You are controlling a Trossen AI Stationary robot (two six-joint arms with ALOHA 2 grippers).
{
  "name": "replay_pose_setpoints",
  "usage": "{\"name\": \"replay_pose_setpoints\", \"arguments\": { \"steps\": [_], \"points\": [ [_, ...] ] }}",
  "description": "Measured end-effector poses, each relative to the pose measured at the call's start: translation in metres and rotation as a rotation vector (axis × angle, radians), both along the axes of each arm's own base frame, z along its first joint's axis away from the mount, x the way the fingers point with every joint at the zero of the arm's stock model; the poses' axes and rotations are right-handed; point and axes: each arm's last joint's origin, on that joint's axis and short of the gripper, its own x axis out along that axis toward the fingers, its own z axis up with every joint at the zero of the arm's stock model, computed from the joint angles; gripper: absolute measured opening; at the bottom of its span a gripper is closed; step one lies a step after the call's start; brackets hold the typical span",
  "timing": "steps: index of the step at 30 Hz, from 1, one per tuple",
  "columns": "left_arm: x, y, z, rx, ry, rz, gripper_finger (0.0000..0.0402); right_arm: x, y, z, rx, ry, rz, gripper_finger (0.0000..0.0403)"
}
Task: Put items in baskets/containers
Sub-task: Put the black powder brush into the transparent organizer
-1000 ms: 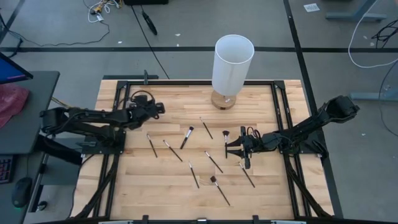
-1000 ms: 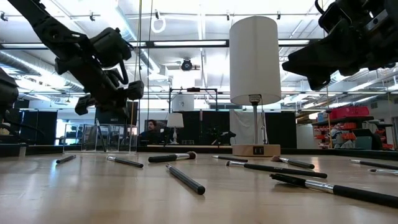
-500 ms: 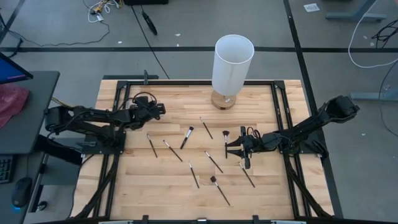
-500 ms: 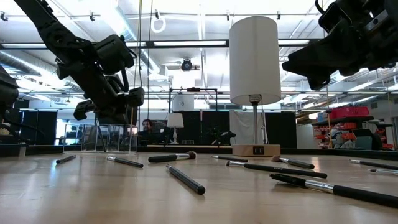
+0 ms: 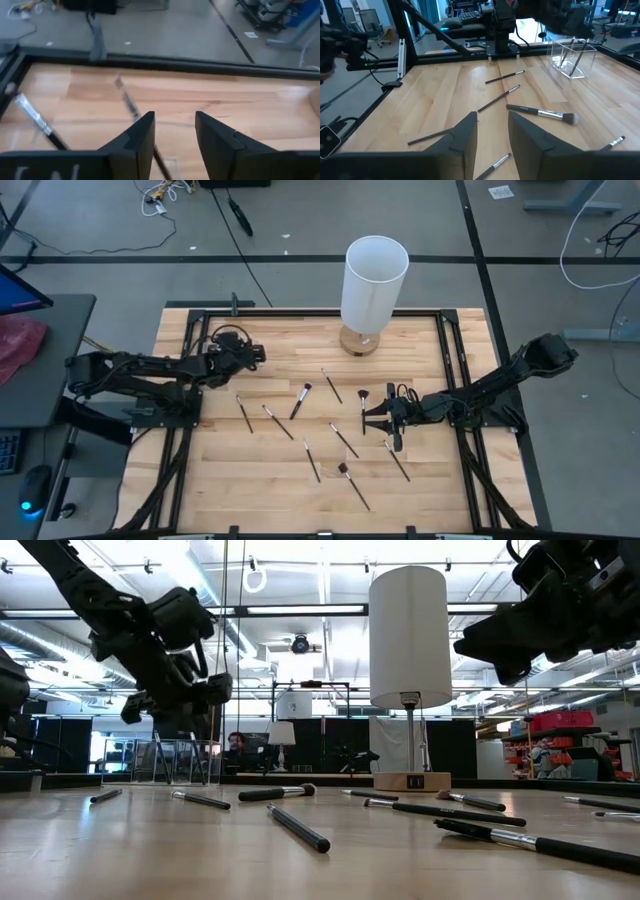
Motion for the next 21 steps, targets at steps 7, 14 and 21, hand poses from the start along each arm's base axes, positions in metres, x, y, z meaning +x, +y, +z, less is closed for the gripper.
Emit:
{"name": "replay_pose_setpoints", "arguments": {
  "steps": [7, 14, 21],
  "points": [
    [0.019, -0.017, 0.040, 0.050, -0.034, -0.213, 0.0137, 0.000, 0.000, 0.000, -0.001, 0.003, 0.000, 0.0114],
    [0.050, -0.072, 0.070, 0.112, -0.032, -0.498, 0.0113, 0.000, 0.000, 0.000, -0.007, 0.003, 0.001, 0.0114],
    [0.078, -0.148, 0.061, 0.128, -0.001, -0.682, 0.0086, 0.000, 0.000, -0.002, -0.015, 0.019, 0.001, 0.0114]
  ]
}}
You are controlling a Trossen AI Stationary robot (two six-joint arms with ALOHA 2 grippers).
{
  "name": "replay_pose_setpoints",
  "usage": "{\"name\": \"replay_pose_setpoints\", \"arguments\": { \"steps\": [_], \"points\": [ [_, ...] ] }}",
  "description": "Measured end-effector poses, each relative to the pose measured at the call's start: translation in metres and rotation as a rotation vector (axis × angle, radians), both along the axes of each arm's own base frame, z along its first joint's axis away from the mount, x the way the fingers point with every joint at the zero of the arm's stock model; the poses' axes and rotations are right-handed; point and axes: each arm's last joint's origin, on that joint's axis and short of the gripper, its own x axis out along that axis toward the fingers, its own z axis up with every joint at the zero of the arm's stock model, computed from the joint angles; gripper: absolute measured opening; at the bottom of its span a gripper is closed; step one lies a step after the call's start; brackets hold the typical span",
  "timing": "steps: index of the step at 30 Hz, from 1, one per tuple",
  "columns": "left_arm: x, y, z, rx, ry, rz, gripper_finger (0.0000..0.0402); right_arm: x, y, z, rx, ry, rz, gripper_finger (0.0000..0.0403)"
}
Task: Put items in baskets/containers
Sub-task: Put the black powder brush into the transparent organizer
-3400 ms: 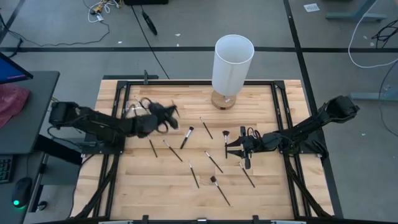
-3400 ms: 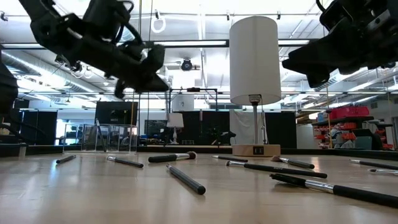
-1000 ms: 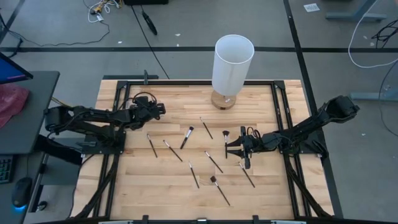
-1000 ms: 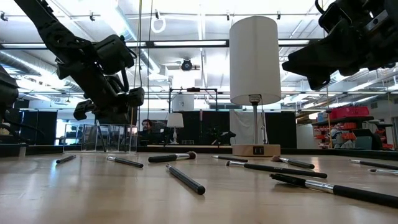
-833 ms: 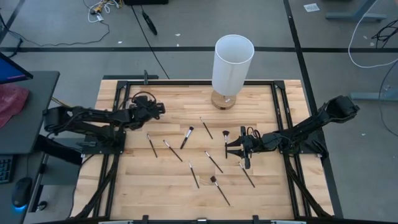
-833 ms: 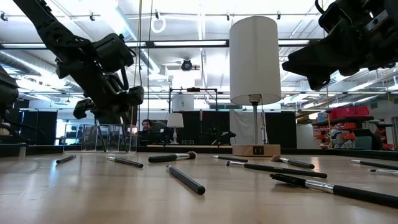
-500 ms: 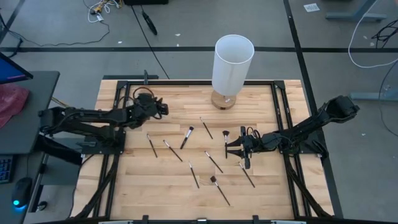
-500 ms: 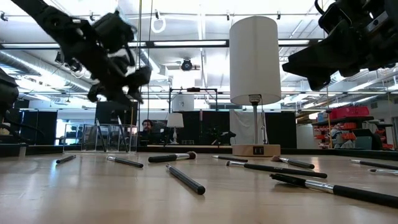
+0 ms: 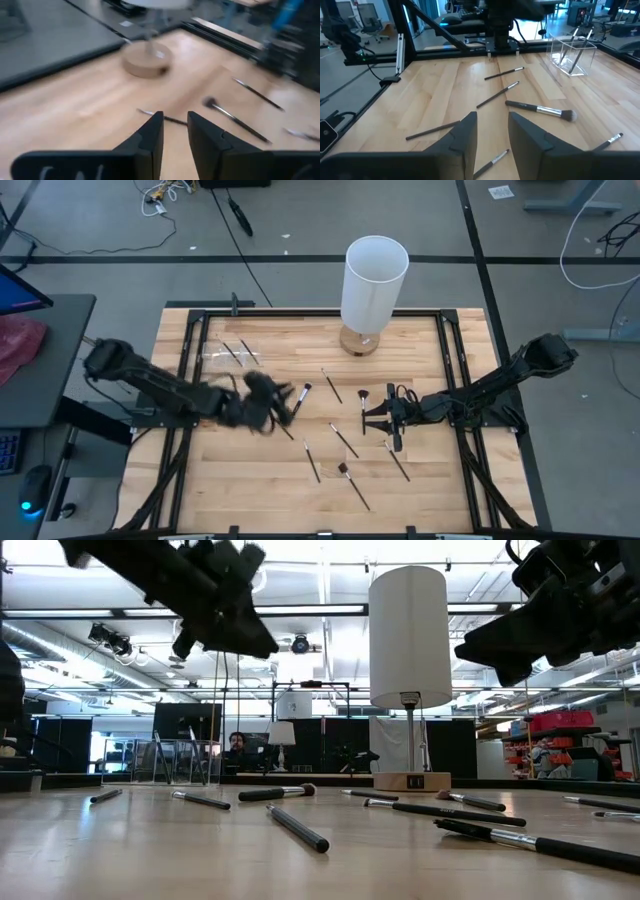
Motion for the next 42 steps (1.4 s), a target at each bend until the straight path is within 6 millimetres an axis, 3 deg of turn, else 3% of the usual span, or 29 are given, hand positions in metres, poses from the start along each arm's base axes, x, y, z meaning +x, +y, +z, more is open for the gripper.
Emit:
{"name": "replay_pose_setpoints", "arguments": {
  "steps": [9, 13, 17, 23, 30, 42],
  "points": [
    [0.034, -0.093, -0.012, 0.030, 0.093, -0.221, 0.0050, 0.000, 0.000, -0.002, -0.003, 0.017, 0.000, 0.0114],
    [0.038, -0.120, -0.018, 0.012, 0.246, -0.295, 0.0035, 0.000, 0.000, -0.002, -0.003, 0.017, 0.000, 0.0114],
    [0.030, -0.133, -0.030, -0.074, 0.358, -0.246, 0.0022, 0.000, 0.000, -0.002, -0.003, 0.018, 0.000, 0.0114],
    [0.015, -0.142, -0.048, -0.198, 0.402, -0.145, 0.0012, 0.000, 0.000, -0.002, -0.008, 0.018, 0.001, 0.0114],
    [0.020, -0.139, -0.065, -0.113, 0.281, -0.002, 0.0032, 0.000, 0.000, -0.002, -0.022, 0.018, 0.003, 0.0114],
    [0.065, -0.078, -0.117, -0.042, 0.285, 0.272, 0.0209, -0.001, 0.000, -0.003, -0.028, 0.028, 0.004, 0.0114]
  ]
}}
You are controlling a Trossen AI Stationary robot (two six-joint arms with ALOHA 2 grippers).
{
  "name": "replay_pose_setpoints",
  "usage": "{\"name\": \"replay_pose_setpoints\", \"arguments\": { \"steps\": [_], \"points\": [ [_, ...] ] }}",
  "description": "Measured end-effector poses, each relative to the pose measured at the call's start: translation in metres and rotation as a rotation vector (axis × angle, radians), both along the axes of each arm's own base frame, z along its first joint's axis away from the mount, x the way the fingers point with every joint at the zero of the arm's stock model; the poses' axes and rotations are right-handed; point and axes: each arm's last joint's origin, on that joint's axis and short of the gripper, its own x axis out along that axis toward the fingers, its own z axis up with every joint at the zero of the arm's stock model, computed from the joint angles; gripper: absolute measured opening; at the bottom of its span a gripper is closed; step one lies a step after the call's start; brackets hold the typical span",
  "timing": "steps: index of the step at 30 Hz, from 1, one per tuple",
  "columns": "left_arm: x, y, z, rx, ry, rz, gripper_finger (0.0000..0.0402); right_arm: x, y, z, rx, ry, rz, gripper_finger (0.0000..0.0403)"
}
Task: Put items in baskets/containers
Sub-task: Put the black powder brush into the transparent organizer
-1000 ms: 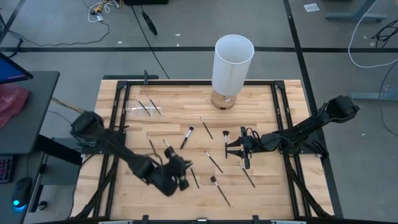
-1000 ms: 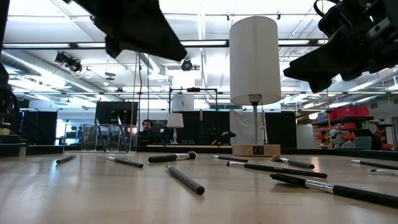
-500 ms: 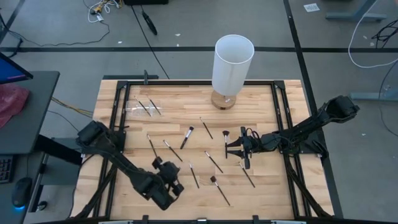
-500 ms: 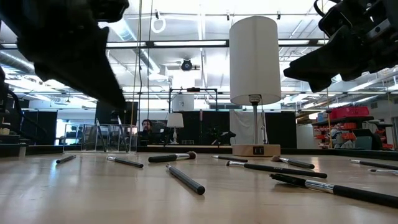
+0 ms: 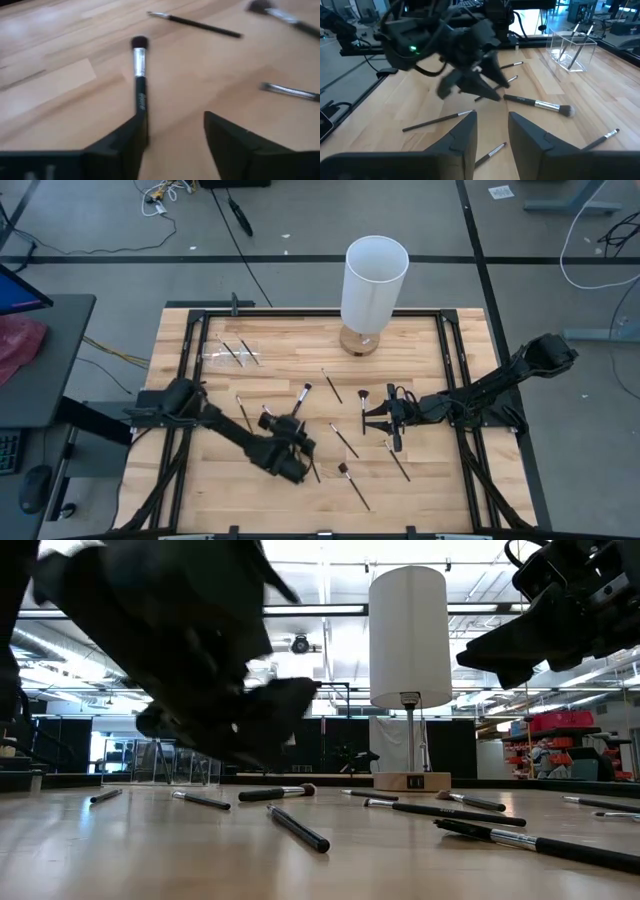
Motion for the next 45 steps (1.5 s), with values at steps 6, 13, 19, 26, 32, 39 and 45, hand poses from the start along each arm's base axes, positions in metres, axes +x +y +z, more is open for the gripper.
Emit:
{"name": "replay_pose_setpoints", "arguments": {
  "steps": [6, 13, 19, 26, 32, 39, 45],
  "points": [
    [0.014, 0.035, -0.001, 0.041, 0.081, 0.045, 0.0270, -0.001, 0.000, -0.002, -0.008, 0.020, 0.000, 0.0114],
    [0.030, 0.068, -0.003, -0.027, 0.204, 0.005, 0.0264, -0.001, 0.000, -0.002, -0.005, 0.020, -0.001, 0.0114],
    [0.033, 0.088, -0.007, -0.096, 0.251, -0.018, 0.0245, -0.001, 0.000, -0.004, -0.001, 0.037, -0.003, 0.0114],
    [0.019, 0.100, -0.025, -0.178, 0.155, -0.035, 0.0232, -0.001, -0.001, -0.005, 0.003, 0.054, -0.005, 0.0114],
    [0.008, 0.097, -0.030, -0.199, 0.114, -0.063, 0.0196, -0.001, -0.001, -0.005, 0.007, 0.054, -0.006, 0.0114],
    [0.007, 0.092, -0.030, -0.208, 0.131, -0.106, 0.0111, -0.001, -0.001, -0.005, 0.011, 0.053, -0.007, 0.0114],
    [0.006, 0.087, -0.030, -0.210, 0.137, -0.127, 0.0048, -0.001, -0.001, -0.005, 0.011, 0.054, -0.007, 0.0114]
  ]
}}
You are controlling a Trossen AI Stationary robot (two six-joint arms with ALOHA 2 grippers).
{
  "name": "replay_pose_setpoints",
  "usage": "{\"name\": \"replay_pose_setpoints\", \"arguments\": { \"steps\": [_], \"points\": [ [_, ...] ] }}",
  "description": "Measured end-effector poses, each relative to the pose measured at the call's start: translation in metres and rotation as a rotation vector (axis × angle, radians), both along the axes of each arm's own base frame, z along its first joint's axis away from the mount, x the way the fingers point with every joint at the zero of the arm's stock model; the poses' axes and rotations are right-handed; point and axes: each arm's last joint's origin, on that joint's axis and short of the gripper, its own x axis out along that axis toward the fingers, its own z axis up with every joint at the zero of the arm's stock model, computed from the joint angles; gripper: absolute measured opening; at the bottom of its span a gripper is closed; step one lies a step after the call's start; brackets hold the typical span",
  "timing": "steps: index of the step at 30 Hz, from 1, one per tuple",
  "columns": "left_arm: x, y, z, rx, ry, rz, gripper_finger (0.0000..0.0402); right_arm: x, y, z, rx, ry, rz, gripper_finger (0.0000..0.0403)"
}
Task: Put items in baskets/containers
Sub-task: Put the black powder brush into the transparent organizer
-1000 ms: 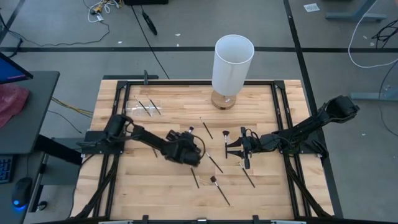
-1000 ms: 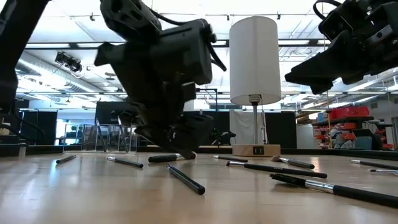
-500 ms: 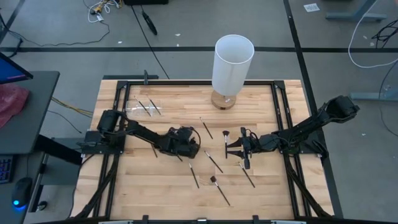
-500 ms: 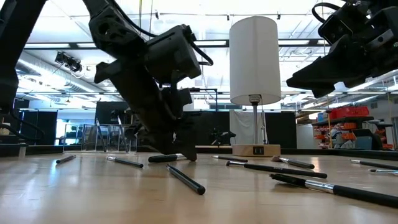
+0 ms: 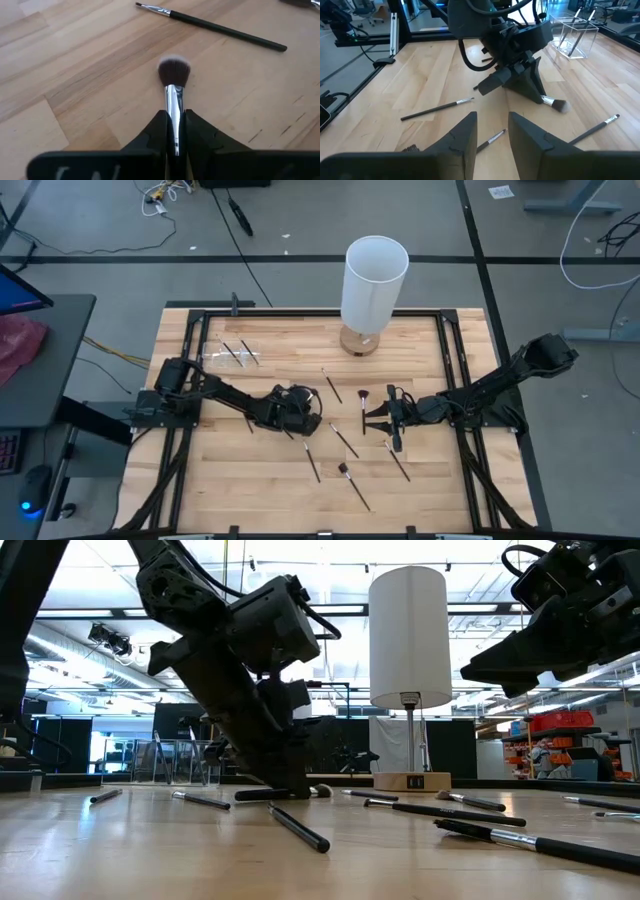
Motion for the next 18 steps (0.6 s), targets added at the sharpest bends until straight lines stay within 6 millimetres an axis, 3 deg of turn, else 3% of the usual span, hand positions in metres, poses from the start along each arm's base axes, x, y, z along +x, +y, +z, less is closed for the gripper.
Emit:
{"name": "replay_pose_setpoints", "arguments": {
  "steps": [8, 14, 18],
  "points": [
    [0.011, -0.002, 0.004, 0.038, -0.107, -0.070, 0.0048, -0.001, 0.000, -0.002, -0.004, 0.018, -0.001, 0.0114],
    [0.034, 0.001, 0.020, 0.013, -0.302, -0.240, 0.0048, -0.001, 0.000, -0.002, -0.007, 0.025, -0.001, 0.0114],
    [0.049, 0.001, 0.043, 0.071, -0.505, -0.335, 0.0048, -0.001, 0.000, -0.005, -0.009, 0.043, 0.001, 0.0114]
  ]
}}
